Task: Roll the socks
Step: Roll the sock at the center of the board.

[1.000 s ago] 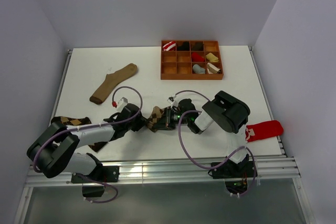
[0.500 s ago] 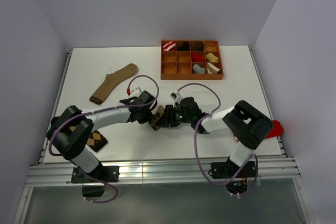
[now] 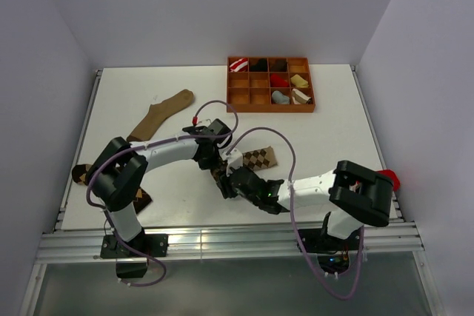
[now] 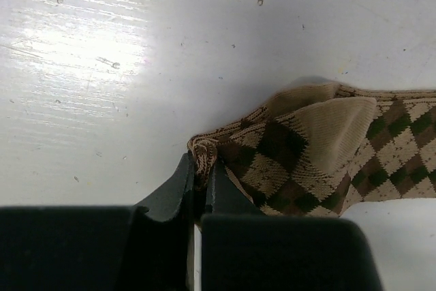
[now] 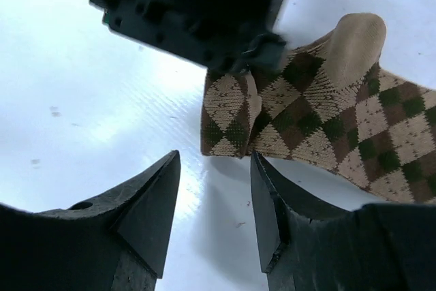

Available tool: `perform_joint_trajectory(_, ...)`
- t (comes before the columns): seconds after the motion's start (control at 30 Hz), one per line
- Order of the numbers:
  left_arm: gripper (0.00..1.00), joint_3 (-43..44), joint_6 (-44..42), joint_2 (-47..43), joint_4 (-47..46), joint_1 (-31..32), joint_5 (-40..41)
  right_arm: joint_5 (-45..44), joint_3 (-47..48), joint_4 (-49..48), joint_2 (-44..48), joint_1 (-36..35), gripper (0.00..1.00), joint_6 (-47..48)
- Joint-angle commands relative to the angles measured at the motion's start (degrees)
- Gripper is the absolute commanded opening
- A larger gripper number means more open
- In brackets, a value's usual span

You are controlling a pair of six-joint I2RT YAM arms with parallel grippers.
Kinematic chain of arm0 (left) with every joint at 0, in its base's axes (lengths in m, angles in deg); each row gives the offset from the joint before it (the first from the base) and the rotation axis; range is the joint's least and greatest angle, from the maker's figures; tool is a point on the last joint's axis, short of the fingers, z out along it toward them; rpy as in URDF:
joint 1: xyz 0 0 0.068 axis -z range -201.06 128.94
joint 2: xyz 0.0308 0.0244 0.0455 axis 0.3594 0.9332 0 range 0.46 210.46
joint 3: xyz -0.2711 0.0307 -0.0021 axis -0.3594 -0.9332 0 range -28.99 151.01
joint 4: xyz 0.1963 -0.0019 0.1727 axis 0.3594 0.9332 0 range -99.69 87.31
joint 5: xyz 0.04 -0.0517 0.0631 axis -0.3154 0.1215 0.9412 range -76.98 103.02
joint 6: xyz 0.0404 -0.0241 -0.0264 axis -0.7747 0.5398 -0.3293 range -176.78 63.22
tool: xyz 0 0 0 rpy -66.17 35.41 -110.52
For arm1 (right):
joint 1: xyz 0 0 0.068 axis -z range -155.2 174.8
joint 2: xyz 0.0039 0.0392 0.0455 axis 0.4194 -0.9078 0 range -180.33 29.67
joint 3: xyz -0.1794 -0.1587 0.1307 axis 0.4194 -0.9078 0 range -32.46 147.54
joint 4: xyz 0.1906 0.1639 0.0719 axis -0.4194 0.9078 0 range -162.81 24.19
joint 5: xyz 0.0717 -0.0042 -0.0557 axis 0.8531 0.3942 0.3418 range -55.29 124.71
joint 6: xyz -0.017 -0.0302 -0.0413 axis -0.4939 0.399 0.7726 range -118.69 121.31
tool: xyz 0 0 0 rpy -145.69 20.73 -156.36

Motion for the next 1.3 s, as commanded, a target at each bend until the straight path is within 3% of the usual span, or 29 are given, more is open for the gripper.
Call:
perform_joint_trajectory(0.0,0.0,2.5,-2.4,2.0,3.8,0.3,-1.7,-15.5,3.5,-0.1,-2.7,-3.7,0.53,6.0)
perform_joint_trajectory(0.17,0.0,3.0,-2.4,2.7,4.3,0.3,-2.5,-23.0,8.2,0.4,-8.3,-8.8,0.56,10.6)
perform_joint_trajectory(0.47,0.0,2.8,-2.6,3.3,4.5,0.3,-3.2,-29.4,15.2,3.9,-17.2,-10.0,0.56,12.2)
perform_joint_trajectory(0.57,0.0,2.5,-2.7,3.2,4.5,0.2,-3.2,-30.3,16.1,5.1,-19.5,-10.0,0.49,12.0)
perform_joint_trajectory(0.67,0.01,2.2,-2.6,3.2,4.8,0.2,-2.9,-30.5,16.8,6.5,-21.2,-10.0,0.33,11.7)
perform_joint_trajectory(0.7,0.0,1.8,-2.6,3.1,5.0,0.3,-2.9,-30.0,16.8,6.7,-21.5,-10.0,0.21,11.4)
perform_joint_trajectory(0.73,0.01,1.4,-2.3,2.9,5.2,0.2,-2.7,-29.7,16.8,7.1,-21.7,-9.9,0.15,11.1)
perform_joint_trajectory(0.8,0.0,-0.1,-1.8,2.0,5.3,0.0,-2.0,-28.0,16.6,7.3,-21.8,-9.6,0.0,10.5)
perform_joint_trajectory(1.27,0.04,-15.0,4.2,-9.3,-2.2,-4.9,-4.0,1.4,10.2,3.7,-14.0,-1.9,0.0,7.9)
